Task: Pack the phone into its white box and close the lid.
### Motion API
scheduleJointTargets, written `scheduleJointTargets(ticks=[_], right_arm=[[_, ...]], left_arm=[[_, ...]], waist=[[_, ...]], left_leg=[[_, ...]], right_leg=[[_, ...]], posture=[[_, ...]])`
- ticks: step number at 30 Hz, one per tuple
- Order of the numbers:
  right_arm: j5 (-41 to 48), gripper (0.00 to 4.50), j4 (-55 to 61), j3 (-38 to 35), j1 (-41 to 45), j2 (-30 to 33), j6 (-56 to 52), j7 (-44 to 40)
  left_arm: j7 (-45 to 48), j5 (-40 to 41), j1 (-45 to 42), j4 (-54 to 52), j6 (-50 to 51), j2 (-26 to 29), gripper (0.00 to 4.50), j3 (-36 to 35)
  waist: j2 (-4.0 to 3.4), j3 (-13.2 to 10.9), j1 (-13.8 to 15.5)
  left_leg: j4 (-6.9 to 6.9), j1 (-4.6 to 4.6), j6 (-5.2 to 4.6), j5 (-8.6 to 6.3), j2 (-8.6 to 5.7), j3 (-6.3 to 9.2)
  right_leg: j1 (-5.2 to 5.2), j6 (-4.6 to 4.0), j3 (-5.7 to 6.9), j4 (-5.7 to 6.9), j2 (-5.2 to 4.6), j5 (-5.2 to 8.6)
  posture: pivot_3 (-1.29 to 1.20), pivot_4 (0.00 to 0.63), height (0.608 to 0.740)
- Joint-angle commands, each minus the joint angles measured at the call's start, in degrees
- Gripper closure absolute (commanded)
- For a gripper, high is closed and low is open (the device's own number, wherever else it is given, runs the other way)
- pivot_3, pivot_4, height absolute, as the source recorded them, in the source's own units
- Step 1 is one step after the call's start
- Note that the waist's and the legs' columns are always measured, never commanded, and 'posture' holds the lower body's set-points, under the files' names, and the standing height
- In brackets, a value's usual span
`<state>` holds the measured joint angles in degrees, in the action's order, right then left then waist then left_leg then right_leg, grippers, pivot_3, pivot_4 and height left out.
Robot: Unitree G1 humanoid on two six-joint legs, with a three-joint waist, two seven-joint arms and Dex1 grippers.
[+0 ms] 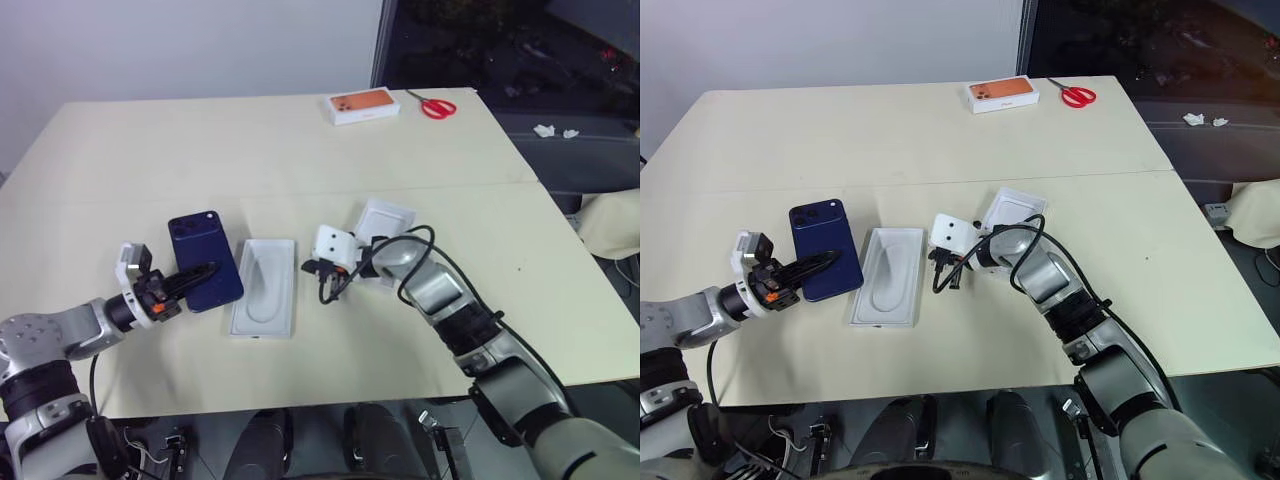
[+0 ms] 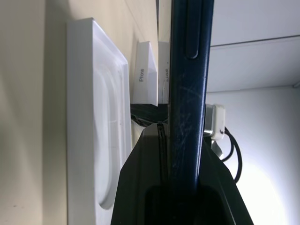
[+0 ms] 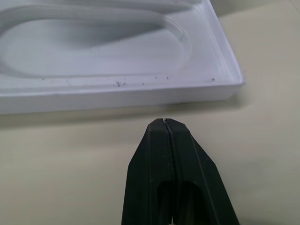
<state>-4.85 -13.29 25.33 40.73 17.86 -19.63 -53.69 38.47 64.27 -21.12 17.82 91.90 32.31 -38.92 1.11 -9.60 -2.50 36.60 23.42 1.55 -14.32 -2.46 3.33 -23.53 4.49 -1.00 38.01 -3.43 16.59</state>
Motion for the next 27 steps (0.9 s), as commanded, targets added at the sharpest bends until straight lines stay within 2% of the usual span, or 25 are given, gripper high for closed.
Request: scheduleJointTargets(ticks=[1,12,23,25,27], right_arm=[[-0.2,4.48,-0.5,0.4,1.1,-1.5,0.6,0.3],[-0.2,4.48,-1.5,-0.3,2.2,-4.0,0.4,0.4],[4.6,4.48,4.4,-6.3,1.9,-0.1,-5.1,-1.9],[5.4,3.98,6.3,-7.1,2.0,1.7,-6.7,-2.7],[6.7,3.22,8.0,-8.1,2.0,2.4,-9.0,-3.0]], left_arm=[[1.0,2.3,-0.4,-2.4,0.0,0.5,4.50,-0.7],[1.0,2.3,1.4,-4.9,-1.6,-0.8,4.50,-0.3],[2.2,2.9,2.0,-5.1,-0.3,1.0,4.50,0.2],[3.0,2.9,2.1,-5.1,0.2,1.9,4.50,0.9],[3.8,2.8,1.9,-4.7,0.5,3.0,4.50,1.7]], waist=[[0.00,0.0,0.0],[-0.01,0.0,0.1],[-0.02,0.0,0.2],[-0.02,0.0,0.2],[-0.02,0.0,0.2]], left_leg=[[0.00,0.00,0.00,0.00,0.00,0.00],[0.00,0.00,0.01,0.00,0.00,0.00],[0.00,0.01,0.00,0.00,-0.01,0.00],[0.00,0.01,0.00,0.00,-0.01,0.00],[0.00,0.01,0.00,0.00,-0.01,0.00]], right_leg=[[0.00,0.00,0.00,0.00,0.00,0.00],[0.00,0.00,0.00,0.00,0.00,0.00],[0.00,0.00,0.00,-0.01,-0.01,0.00],[0.01,0.00,0.00,-0.01,-0.01,0.00],[0.01,0.00,0.00,-0.02,-0.01,0.00]], posture=[[0.00,0.150,0.740],[0.00,0.150,0.740],[0.00,0.150,0.740],[0.00,0.150,0.740],[0.00,0.150,0.740]])
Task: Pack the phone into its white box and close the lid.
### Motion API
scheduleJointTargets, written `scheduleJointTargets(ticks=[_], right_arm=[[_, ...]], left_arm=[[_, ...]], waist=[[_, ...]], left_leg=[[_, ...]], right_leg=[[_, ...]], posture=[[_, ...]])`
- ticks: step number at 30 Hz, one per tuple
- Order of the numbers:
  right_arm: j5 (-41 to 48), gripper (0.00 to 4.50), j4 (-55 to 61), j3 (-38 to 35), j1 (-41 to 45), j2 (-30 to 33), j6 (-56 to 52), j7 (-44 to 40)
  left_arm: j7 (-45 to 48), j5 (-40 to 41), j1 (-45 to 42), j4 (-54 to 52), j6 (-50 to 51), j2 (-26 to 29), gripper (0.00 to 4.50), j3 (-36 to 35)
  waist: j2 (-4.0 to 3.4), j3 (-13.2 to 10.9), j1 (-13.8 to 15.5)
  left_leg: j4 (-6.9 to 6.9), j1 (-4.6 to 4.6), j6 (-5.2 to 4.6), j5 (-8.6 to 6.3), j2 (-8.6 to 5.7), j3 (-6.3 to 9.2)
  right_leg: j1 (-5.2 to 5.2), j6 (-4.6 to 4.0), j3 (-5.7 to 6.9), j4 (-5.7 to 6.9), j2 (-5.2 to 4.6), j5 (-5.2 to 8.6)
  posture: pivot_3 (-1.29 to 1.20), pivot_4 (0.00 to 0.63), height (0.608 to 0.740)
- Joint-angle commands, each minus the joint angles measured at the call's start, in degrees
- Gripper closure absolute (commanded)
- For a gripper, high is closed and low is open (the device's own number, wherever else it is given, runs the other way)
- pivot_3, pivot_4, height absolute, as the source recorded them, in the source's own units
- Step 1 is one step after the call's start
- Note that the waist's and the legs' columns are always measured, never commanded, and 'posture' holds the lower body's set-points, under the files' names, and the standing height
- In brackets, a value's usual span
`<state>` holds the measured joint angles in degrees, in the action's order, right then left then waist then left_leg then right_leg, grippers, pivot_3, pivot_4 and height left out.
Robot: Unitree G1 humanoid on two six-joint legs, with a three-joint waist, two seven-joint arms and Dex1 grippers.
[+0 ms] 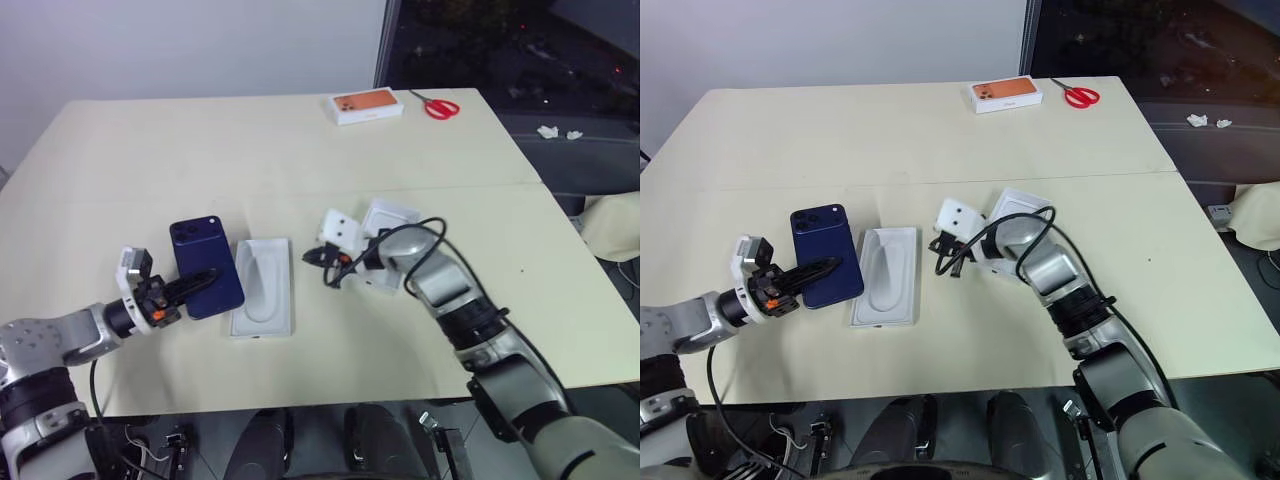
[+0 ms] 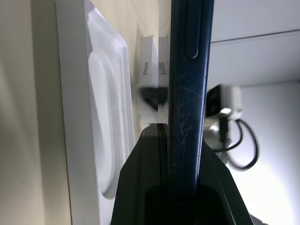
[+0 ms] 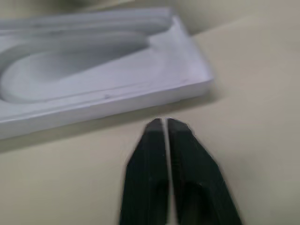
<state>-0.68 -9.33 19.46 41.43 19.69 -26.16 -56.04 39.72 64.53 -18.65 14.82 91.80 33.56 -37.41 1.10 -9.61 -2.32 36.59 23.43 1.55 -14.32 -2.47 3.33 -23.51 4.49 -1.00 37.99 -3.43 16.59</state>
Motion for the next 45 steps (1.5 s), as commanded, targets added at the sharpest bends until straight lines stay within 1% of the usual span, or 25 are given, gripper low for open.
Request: scheduleJointTargets(ticks=[1,2,5,6,7,10,12,17,22,27,31,36,45], right_arm=[[2.9,2.66,4.9,-2.6,1.3,1.0,-3.0,-0.7],[4.9,2.30,6.8,-3.9,0.8,1.5,-4.6,-1.4],[11.4,0.69,12.3,-8.1,-1.9,2.9,-7.2,-4.2],[12.5,0.24,13.7,-8.7,-3.0,3.5,-6.3,-5.0],[13.2,0.05,14.6,-9.0,-3.8,4.0,-5.6,-5.4],[18.2,0.05,19.3,-11.8,-7.7,5.7,-3.1,-8.4],[19.7,0.05,20.6,-12.7,-9.7,6.7,-0.9,-9.6],[20.7,0.05,20.8,-12.5,-12.3,7.8,4.6,-10.6],[20.0,0.05,20.7,-10.5,-12.8,7.4,7.2,-9.8],[19.7,0.05,20.2,-9.2,-12.4,7.1,8.0,-8.6],[19.3,0.05,19.7,-8.5,-12.1,7.1,8.5,-7.6],[19.6,0.05,19.4,-8.7,-11.9,6.2,8.1,-5.6],[19.3,0.05,19.6,-8.0,-11.6,5.9,8.4,-4.5]], left_arm=[[3.0,2.3,-0.7,-1.4,0.7,2.2,4.50,0.8],[3.9,2.0,-1.0,-1.3,0.7,3.1,4.50,1.9],[6.4,1.0,-2.5,-0.4,0.7,5.3,4.50,5.7],[7.2,0.6,-2.8,-0.3,0.4,5.9,4.50,6.9],[7.9,0.3,-2.9,-0.2,0.0,6.3,4.50,7.8],[10.3,-0.6,-4.5,1.5,-0.5,7.6,4.50,11.0],[12.0,-1.4,-5.1,2.7,-1.1,8.3,4.50,13.1],[16.8,-4.6,-6.4,6.0,-4.0,9.7,4.50,18.4],[20.9,-7.7,-8.3,8.1,-6.5,10.0,4.50,23.6],[23.7,-10.1,-9.6,10.0,-8.1,10.0,4.50,26.9],[24.0,-11.0,-10.5,11.6,-8.7,8.6,4.50,27.1],[23.1,-11.1,-9.8,9.6,-8.2,6.6,4.50,27.3],[22.6,-12.3,-10.9,9.8,-7.9,5.1,4.50,27.8]], waist=[[0.00,0.0,0.0],[0.00,0.0,0.0],[-0.01,0.0,0.0],[-0.01,0.0,0.1],[-0.01,0.0,0.2],[-0.01,0.0,0.4],[-0.02,0.0,0.4],[-0.02,0.0,0.0],[-0.02,0.0,0.2],[-0.02,0.0,0.3],[-0.02,0.0,0.3],[-0.02,0.0,0.5],[-0.02,0.0,0.7]], left_leg=[[0.00,0.00,0.00,0.00,0.00,0.00],[-0.01,0.00,0.00,0.00,0.00,0.00],[-0.04,0.00,0.00,0.00,0.01,-0.01],[-0.05,0.01,0.00,0.00,0.01,0.00],[-0.06,0.01,0.00,0.00,0.01,0.01],[-0.05,0.00,-0.01,-0.01,0.00,-0.01],[-0.06,0.00,-0.02,-0.01,0.00,0.00],[-0.07,-0.01,-0.02,-0.01,0.01,-0.01],[-0.08,0.00,-0.02,0.00,0.01,-0.02],[-0.08,0.00,-0.02,0.00,0.02,-0.02],[-0.06,0.00,-0.03,0.00,0.02,-0.01],[-0.05,0.00,-0.03,0.00,0.01,-0.02],[-0.02,0.00,-0.03,0.00,0.01,-0.02]], right_leg=[[0.00,0.00,0.00,0.00,0.00,0.00],[-0.01,0.00,0.00,0.00,0.00,0.00],[-0.03,0.00,-0.02,0.00,0.00,0.00],[-0.03,-0.01,-0.02,-0.02,0.00,0.00],[-0.01,-0.01,-0.01,-0.02,0.00,0.00],[0.02,0.00,-0.01,-0.06,-0.02,0.00],[0.03,-0.01,-0.01,-0.07,-0.03,0.00],[0.00,-0.01,-0.01,-0.06,-0.02,0.01],[0.01,-0.01,-0.02,-0.06,-0.02,0.01],[0.01,-0.01,-0.02,-0.07,-0.02,0.01],[0.01,-0.01,-0.01,-0.06,-0.02,0.01],[0.02,-0.01,-0.01,-0.06,-0.02,0.01],[0.02,-0.01,-0.01,-0.04,-0.02,0.01]], posture=[[0.00,0.150,0.740],[0.00,0.150,0.740],[0.00,0.150,0.740],[0.00,0.150,0.740],[0.00,0.150,0.740],[0.00,0.150,0.740],[0.00,0.150,0.740],[0.00,0.150,0.740],[0.00,0.150,0.740],[0.00,0.150,0.740],[0.00,0.150,0.740],[0.00,0.150,0.740],[0.00,0.150,0.740]])
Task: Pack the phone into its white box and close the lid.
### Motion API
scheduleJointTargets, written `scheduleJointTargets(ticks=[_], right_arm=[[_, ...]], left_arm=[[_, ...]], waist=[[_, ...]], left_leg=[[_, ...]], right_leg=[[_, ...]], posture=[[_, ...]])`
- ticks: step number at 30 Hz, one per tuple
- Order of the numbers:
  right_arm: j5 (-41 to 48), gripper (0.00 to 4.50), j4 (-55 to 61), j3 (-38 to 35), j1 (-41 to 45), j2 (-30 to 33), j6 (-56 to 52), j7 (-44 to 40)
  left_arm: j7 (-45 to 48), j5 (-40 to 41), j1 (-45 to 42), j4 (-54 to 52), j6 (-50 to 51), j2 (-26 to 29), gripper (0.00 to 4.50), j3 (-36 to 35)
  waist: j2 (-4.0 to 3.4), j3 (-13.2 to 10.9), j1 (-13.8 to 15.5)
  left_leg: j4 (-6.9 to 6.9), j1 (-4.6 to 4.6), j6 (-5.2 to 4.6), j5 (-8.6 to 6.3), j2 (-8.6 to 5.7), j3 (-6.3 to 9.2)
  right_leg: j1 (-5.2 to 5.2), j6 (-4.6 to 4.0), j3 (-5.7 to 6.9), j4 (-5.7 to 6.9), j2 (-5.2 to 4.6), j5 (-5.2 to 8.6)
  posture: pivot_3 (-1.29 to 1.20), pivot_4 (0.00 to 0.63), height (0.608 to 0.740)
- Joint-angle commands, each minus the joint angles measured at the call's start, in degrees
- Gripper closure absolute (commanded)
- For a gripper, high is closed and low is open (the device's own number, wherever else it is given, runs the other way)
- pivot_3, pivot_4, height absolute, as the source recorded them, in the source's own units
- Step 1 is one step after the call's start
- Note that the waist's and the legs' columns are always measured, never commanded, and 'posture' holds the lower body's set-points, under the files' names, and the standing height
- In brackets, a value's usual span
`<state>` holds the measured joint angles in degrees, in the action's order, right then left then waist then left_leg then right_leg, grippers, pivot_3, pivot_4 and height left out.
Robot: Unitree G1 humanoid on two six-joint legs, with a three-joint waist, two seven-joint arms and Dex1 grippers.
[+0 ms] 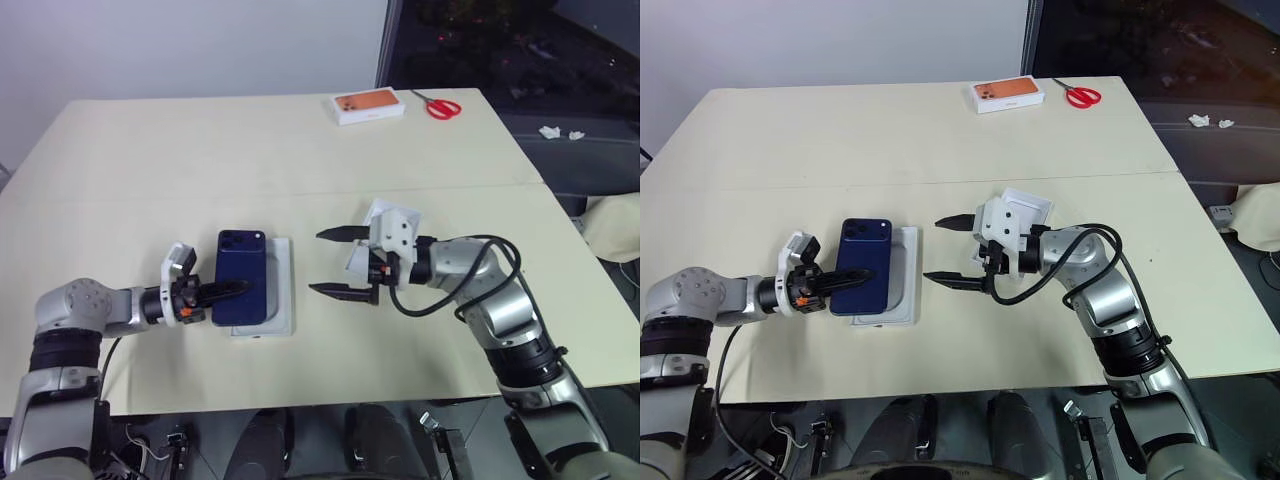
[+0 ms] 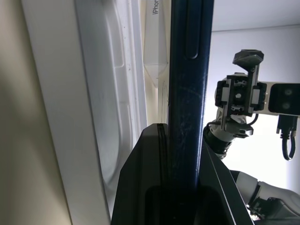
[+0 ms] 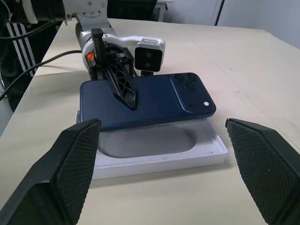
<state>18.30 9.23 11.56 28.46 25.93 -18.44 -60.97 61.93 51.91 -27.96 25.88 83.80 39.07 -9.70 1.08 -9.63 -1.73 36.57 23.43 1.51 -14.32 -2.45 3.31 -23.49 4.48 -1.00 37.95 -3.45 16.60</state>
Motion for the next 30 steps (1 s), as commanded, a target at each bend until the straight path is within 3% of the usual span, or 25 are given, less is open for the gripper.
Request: scheduleJointTargets(ticks=[1,10,14,19,30], right_arm=[[0.3,0.05,1.0,-0.1,1.4,-0.4,0.6,0.6],[-0.2,0.05,1.1,0.8,1.6,-0.4,0.9,1.5],[-0.5,0.00,0.8,1.1,1.6,-0.4,1.1,1.7],[-0.8,0.00,0.4,1.5,1.8,-0.7,1.3,1.9],[-1.5,0.00,-0.8,1.7,2.5,-1.1,2.0,1.6]], left_arm=[[0.4,0.1,-1.7,-1.3,0.1,-0.7,4.50,0.2],[0.0,-1.0,-2.2,-0.5,0.1,-2.7,4.50,0.2],[-0.2,-1.3,-2.2,-0.7,-0.2,-2.8,2.75,0.0],[0.0,-1.4,-2.5,-1.6,-0.4,-2.2,0.17,-0.1],[-0.8,0.8,-2.6,-5.8,2.4,-0.5,0.03,-2.1]], waist=[[0.00,0.0,0.3],[0.00,0.0,0.9],[0.00,0.0,1.0],[-0.03,0.0,0.9],[-0.03,0.0,0.8]], left_leg=[[0.00,0.00,0.00,0.00,0.00,0.00],[0.15,0.00,-0.05,-0.03,0.00,0.00],[0.19,0.00,-0.07,-0.04,0.00,0.00],[0.25,-0.04,-0.07,-0.04,0.00,0.02],[0.27,-0.02,-0.08,-0.05,0.01,0.03]], right_leg=[[0.00,0.00,0.00,0.00,0.00,0.00],[0.06,0.00,0.02,0.03,0.01,0.00],[0.08,0.00,0.02,0.03,0.01,0.00],[0.15,0.00,0.04,0.06,0.01,0.00],[0.13,0.00,0.05,0.07,0.04,0.00]], posture=[[0.00,0.150,0.740],[0.00,0.150,0.740],[0.00,0.150,0.740],[0.00,0.150,0.740],[0.00,0.150,0.740]])
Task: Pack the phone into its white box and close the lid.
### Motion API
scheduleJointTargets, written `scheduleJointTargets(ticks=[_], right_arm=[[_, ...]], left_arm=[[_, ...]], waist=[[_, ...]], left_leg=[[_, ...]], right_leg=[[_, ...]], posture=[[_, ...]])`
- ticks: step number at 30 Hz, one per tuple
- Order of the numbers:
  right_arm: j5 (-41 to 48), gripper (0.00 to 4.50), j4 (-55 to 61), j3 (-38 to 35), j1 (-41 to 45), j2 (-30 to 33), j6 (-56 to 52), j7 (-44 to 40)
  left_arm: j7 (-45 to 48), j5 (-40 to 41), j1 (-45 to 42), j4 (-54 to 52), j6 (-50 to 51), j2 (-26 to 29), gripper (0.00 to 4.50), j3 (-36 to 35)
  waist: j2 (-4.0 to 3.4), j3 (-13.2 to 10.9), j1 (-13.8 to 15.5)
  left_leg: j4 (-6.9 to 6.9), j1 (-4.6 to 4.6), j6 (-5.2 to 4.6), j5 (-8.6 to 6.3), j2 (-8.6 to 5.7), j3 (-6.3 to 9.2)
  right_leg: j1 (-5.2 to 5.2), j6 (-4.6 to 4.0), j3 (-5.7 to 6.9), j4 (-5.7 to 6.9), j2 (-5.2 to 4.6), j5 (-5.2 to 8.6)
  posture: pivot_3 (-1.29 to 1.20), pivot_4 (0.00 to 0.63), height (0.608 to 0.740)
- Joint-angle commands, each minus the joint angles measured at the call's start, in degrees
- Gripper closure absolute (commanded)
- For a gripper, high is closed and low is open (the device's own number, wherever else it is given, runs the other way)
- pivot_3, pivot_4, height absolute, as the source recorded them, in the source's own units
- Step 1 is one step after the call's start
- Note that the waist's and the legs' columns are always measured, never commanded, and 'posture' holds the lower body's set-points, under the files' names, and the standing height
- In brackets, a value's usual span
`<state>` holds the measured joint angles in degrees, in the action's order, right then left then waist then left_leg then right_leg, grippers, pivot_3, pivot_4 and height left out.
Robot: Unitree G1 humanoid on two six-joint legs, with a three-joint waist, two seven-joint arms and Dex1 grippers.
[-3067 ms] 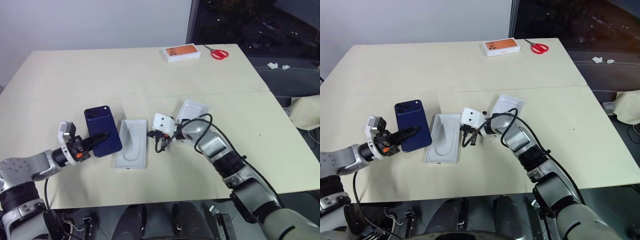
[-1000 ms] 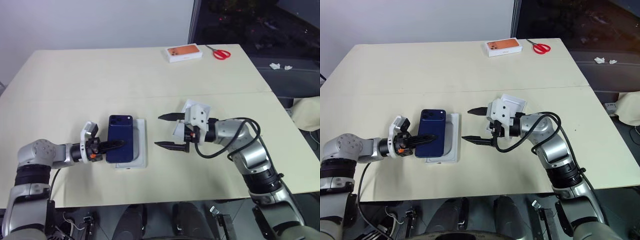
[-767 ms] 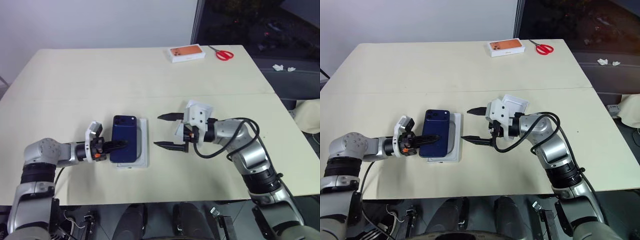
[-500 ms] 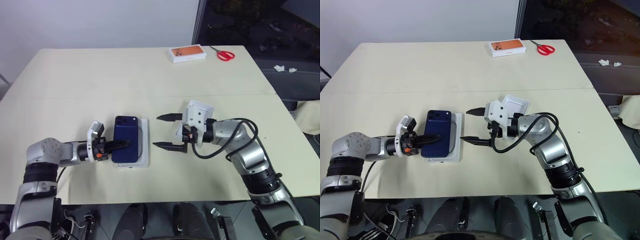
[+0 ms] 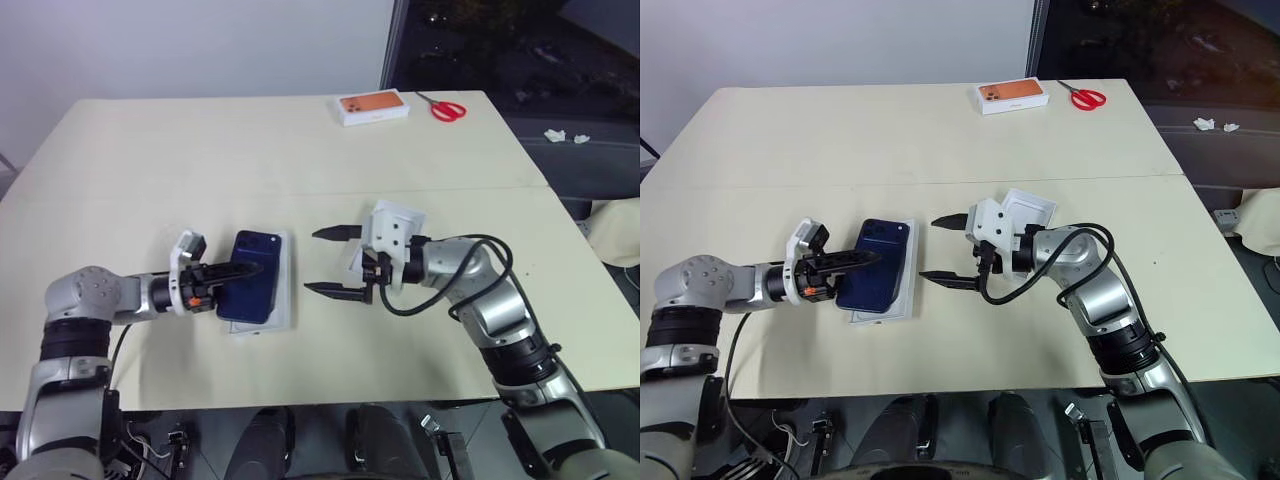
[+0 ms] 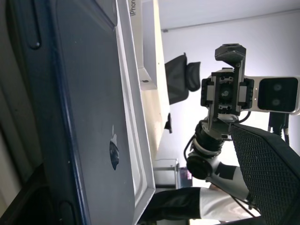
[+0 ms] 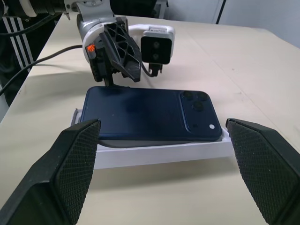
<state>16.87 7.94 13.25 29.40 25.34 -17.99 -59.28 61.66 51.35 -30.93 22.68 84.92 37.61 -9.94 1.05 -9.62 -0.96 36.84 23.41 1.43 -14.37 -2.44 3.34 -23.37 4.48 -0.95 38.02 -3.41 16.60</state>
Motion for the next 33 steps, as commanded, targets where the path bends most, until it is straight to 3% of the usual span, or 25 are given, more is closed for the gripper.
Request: scheduleJointTargets(ticks=[1,14,33], right_arm=[[-0.1,0.00,0.4,0.0,1.6,-0.6,1.6,-0.1],[-0.2,0.00,-0.7,0.6,2.6,-1.7,2.2,-0.1],[-1.2,0.00,-1.9,1.1,2.8,-2.2,3.4,-0.1]], left_arm=[[-0.8,1.7,0.5,-3.2,1.7,0.9,0.03,-2.3],[-10.7,4.1,0.5,-12.1,7.4,-3.1,0.03,-9.6],[-11.6,7.2,4.1,-17.4,7.1,4.1,0.03,-8.7]], waist=[[0.00,0.0,0.0],[0.03,0.0,0.1],[0.01,0.0,0.0]], left_leg=[[0.00,0.00,0.00,0.00,0.00,0.00],[0.07,0.04,-0.04,-0.02,-0.01,0.00],[0.08,0.04,-0.05,-0.05,-0.02,0.00]], right_leg=[[0.00,0.00,-0.01,0.00,0.00,0.00],[0.00,0.00,0.00,0.00,0.00,0.00],[0.00,0.00,0.00,-0.02,-0.04,0.00]], posture=[[0.00,0.150,0.740],[0.00,0.150,0.740],[0.00,0.150,0.740]])
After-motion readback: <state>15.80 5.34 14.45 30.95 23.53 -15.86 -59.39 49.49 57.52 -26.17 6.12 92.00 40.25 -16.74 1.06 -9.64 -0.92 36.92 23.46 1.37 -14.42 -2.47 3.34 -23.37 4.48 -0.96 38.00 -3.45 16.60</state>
